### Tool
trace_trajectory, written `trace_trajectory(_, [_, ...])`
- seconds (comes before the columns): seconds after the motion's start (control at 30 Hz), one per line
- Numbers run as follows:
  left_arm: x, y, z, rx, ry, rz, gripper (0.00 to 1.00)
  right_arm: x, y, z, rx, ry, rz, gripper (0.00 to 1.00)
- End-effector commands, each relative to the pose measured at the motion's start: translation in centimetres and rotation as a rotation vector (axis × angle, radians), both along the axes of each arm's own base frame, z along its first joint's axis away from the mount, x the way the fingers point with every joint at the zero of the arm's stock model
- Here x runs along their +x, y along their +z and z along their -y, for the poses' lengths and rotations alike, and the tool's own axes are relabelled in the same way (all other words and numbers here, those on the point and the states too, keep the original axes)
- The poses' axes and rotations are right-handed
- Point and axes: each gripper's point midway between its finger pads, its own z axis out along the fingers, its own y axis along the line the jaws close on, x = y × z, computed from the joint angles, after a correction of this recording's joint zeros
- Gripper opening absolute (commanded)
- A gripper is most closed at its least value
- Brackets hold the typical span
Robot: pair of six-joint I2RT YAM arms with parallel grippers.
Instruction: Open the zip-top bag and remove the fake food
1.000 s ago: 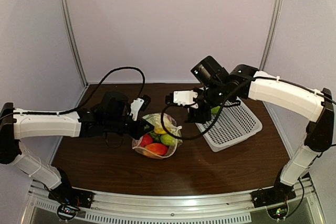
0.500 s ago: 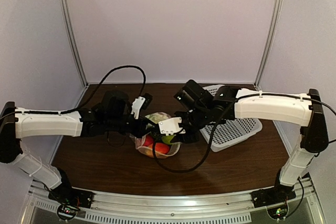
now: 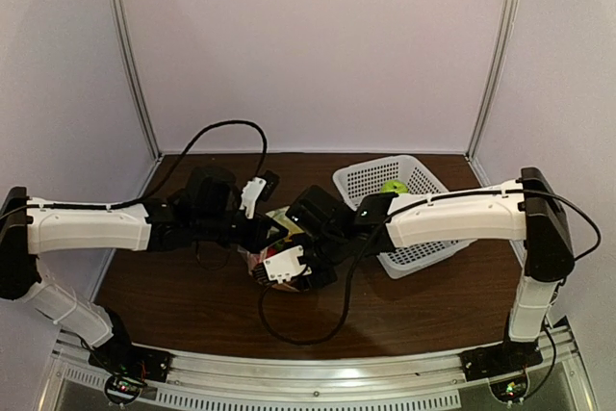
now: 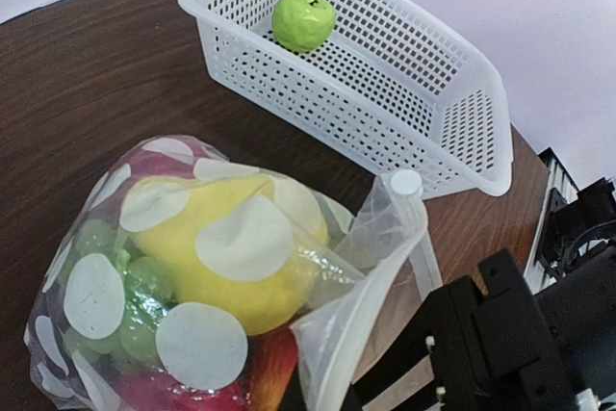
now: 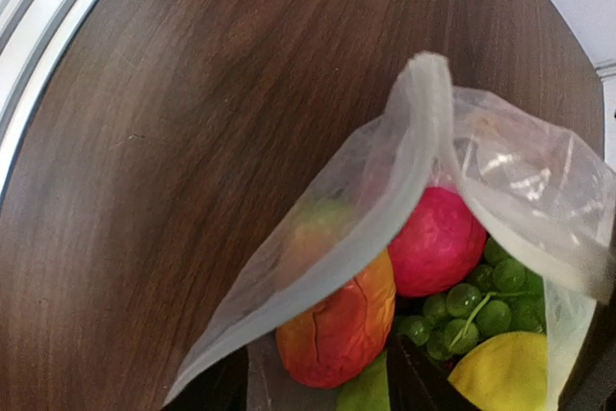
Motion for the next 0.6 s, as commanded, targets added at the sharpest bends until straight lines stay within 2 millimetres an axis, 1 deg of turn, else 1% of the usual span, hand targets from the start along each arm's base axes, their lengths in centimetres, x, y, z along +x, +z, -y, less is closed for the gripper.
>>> trace_trajectory(0.0, [-0.2,0.5,-0.2,-0.019,-0.01,0.007,0.0,0.9,-1.2,-1.4,0.027,-0.013,0.064,0.53])
trace_trajectory(0.07, [-0.3,0.3,-0.2,-0.015,-0.012,0.002,0.0,1.0,-1.9,-1.6,0.027,-0.015,0.065,0.55])
trace_trajectory(0.1, [-0.5,-0.2,-0.4,-0.001,-0.01,-0.009,0.0,1.1,-2.2,-1.8,0.031,-0.014,0.068,0.55])
trace_trajectory(0.2, [-0.7,-1.3,-0.9,0.025,-0.004,-0.03,0.0,1.3,-3.5,-2.0,0.04,-0.018,0.078,0.57])
trace_trajectory(0.3, [-0.9,-1.7,-1.1,0.027,0.004,-0.037,0.0,1.6,-5.1,-2.2,0.021,-0.033,0.07,0.59])
trace_trajectory(0.33, [-0.9,-1.8,-1.2,0.029,0.005,-0.04,0.0,1.8,-5.5,-2.3,0.021,-0.042,0.073,0.62])
trace_trajectory(0.4, [-1.0,-2.1,-1.3,0.036,0.008,-0.045,0.0,2.3,-6.3,-2.4,0.012,-0.065,0.085,0.64])
trace_trajectory(0.5, [-0.9,-2.3,-1.4,0.043,0.012,-0.044,0.0,3.1,-6.6,-2.9,0.022,-0.101,0.102,0.62])
trace_trajectory(0.57, [-0.8,-2.3,-1.4,0.044,0.014,-0.042,0.0,3.5,-6.3,-3.0,0.035,-0.121,0.114,0.56])
